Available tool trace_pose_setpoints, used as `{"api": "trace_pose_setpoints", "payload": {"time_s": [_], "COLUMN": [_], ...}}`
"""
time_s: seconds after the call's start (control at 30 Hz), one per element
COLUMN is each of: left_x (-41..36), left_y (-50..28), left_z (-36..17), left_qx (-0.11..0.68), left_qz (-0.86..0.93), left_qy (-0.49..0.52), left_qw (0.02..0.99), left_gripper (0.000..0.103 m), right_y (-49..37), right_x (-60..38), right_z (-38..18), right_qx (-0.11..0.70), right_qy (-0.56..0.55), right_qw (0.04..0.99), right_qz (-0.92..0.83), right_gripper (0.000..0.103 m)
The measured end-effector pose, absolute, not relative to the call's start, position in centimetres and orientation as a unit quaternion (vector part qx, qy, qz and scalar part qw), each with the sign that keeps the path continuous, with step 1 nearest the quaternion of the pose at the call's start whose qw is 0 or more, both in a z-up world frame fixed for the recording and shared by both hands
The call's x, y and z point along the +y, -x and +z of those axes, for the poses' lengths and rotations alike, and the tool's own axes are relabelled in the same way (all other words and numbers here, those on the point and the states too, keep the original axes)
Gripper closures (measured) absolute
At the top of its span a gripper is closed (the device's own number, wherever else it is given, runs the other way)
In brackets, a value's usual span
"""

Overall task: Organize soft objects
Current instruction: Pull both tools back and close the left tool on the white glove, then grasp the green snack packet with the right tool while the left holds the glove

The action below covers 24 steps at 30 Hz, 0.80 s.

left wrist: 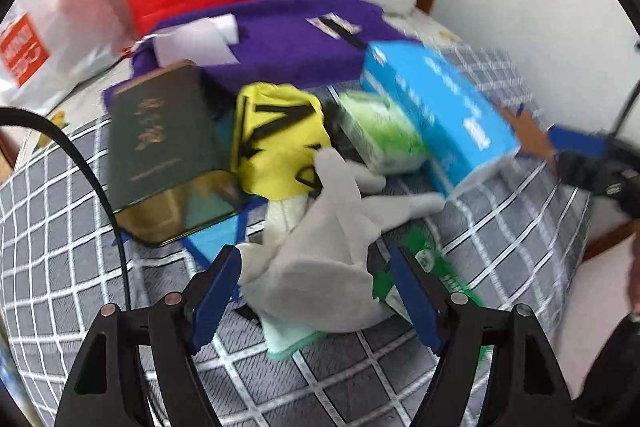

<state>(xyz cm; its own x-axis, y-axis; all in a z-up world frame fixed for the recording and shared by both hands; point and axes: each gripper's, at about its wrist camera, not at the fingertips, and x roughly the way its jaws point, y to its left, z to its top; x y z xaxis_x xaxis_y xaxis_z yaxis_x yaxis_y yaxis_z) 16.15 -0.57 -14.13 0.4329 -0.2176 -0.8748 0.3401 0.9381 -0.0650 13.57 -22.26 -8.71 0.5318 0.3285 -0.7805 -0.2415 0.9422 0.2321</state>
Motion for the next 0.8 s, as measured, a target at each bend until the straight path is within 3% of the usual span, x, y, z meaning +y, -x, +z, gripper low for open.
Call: {"api": "trace_pose_setpoints", "payload": {"time_s": [0.13,0.17,0.2,0.4,0.8], "left_x": [-1.6,-1.7,-1.9,-1.2,2.8], "left_y": [-16.7,-16.8,-16.9,-16.9,-14.7], "left_z": [-15.3,-15.4,-15.6,-15.2,-10.4], "left_qx": [0.502,0.500,0.501,0.498,0.454], "left_qz": [-0.162,-0.169,-0.175,-0.169,-0.179], "left_qy": [-0.089,-0.088,-0.088,-0.089,-0.017], "left_qw": [0.845,0.845,0.843,0.846,0.873], "left_gripper": [0.031,0.039,0.054,0.086,0.089], "right_y": [-12.4,-12.1,-11.9,-11.1,-10.7], "right_x": [-23.0,-23.1,-23.3,-23.9,-22.5], "right_z": [-8.5,-8.4,-8.5,-9.3,-10.3], "right_qx": [0.451,0.449,0.448,0.453,0.461], "right_qy": [-0.049,-0.051,-0.054,-0.068,-0.062], "right_qw": [0.878,0.879,0.880,0.878,0.873], "right_qz": [0.154,0.152,0.148,0.137,0.149], "right_gripper": [0.041,0.041,0.041,0.041,0.041]}}
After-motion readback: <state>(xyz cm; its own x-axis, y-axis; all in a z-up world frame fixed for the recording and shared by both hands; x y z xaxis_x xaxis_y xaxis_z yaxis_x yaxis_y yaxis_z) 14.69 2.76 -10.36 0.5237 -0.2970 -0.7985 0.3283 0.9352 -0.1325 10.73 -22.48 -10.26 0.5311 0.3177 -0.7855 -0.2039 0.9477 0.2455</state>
